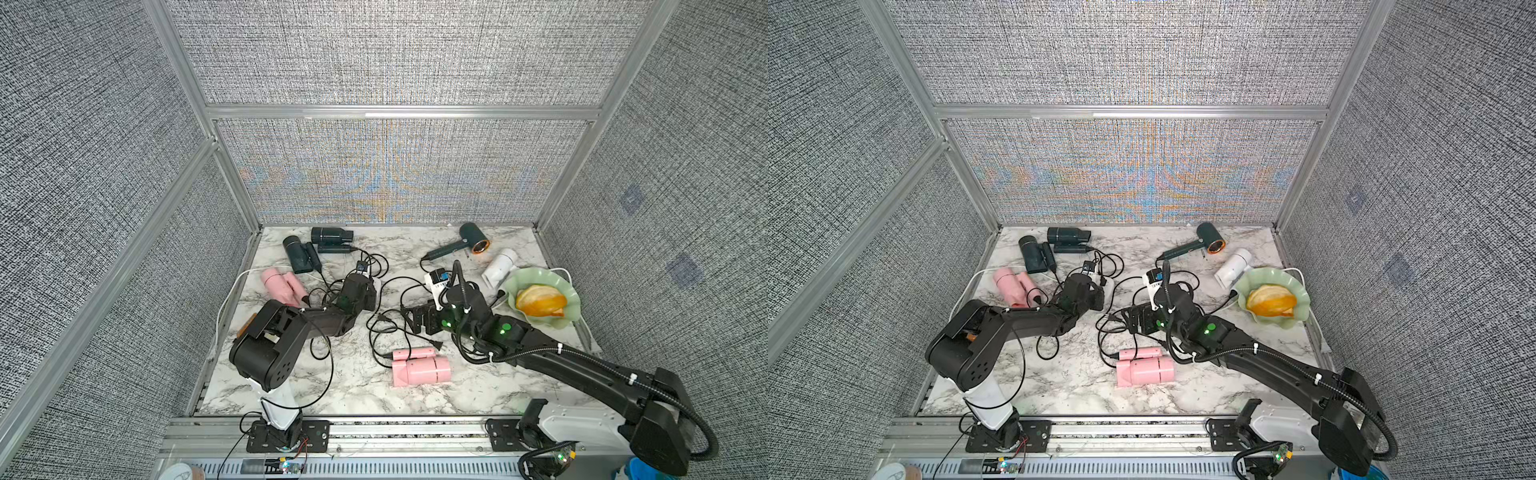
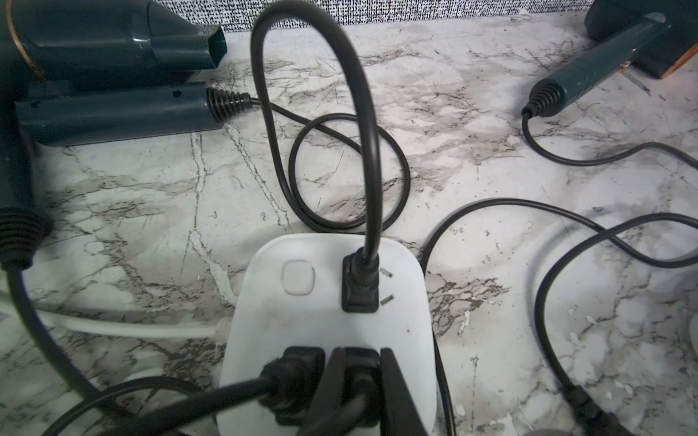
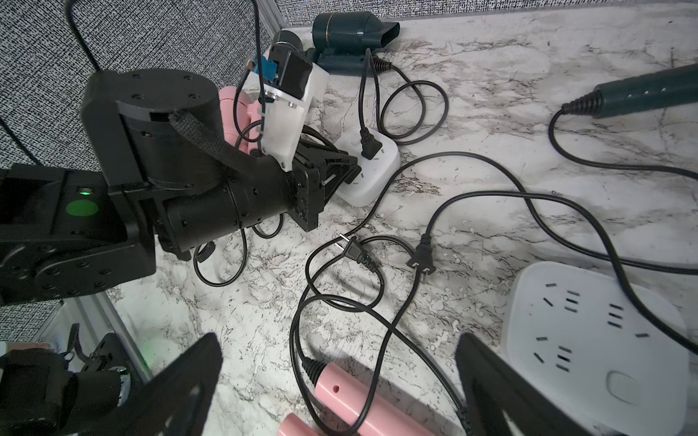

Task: Charge the blow dryers
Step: Insert the plug into the socket.

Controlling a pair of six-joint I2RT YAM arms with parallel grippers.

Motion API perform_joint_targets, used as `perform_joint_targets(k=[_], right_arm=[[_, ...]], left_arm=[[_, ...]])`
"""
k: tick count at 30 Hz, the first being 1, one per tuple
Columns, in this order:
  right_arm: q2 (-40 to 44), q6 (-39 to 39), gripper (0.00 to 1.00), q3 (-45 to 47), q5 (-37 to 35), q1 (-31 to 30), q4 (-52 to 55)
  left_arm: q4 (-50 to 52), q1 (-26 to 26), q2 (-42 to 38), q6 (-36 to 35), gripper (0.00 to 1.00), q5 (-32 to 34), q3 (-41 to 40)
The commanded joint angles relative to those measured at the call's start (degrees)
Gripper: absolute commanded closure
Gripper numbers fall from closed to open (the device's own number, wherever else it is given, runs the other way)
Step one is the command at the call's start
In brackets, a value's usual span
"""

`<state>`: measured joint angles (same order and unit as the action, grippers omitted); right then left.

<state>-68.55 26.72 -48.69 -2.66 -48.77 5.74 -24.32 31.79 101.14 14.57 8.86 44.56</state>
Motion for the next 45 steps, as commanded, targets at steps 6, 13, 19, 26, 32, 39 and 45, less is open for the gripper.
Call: perform_joint_targets(k=[6, 13, 19, 26, 32, 39, 45], right_arm=[[0.18, 0.09, 0.01, -0.70, -0.59, 0.08, -0.11], [-0.08, -0.20, 0.01, -0.97, -0.64, 0.17, 0.23], [-0.02, -0.11, 0.01, -0.89, -0.93, 0.26, 0.49], [0.44, 0.39, 0.01, 0.12, -1.34, 0.35, 0.33], [0.52, 0.70, 0.01, 0.42, -1.39, 0.43, 0.02], [0.48, 0.78, 0.01, 0.61, -1.48, 0.43, -0.02], [0.54, 0.89, 0.01, 0.69, -1.63, 0.43, 0.02]], left_arm=[[11.19, -0.68, 2.66, -0.33, 0.88, -3.81, 3.67], [14.79, -0.68, 4.76, -0.38, 0.88, -2.69, 5.71], [15.98, -2.40, 3.67, 1.19, 0.89, -1.31, 5.20], [17.71, -4.62, 0.97, 0.64, 0.89, -0.16, 4.23], [18.02, -5.07, 0.61, -0.12, 0.88, -2.01, 3.67], [17.82, -5.00, 1.73, 0.40, 0.87, -2.19, 2.92], [21.46, -4.91, -1.04, 0.96, 0.87, -2.94, 2.61]])
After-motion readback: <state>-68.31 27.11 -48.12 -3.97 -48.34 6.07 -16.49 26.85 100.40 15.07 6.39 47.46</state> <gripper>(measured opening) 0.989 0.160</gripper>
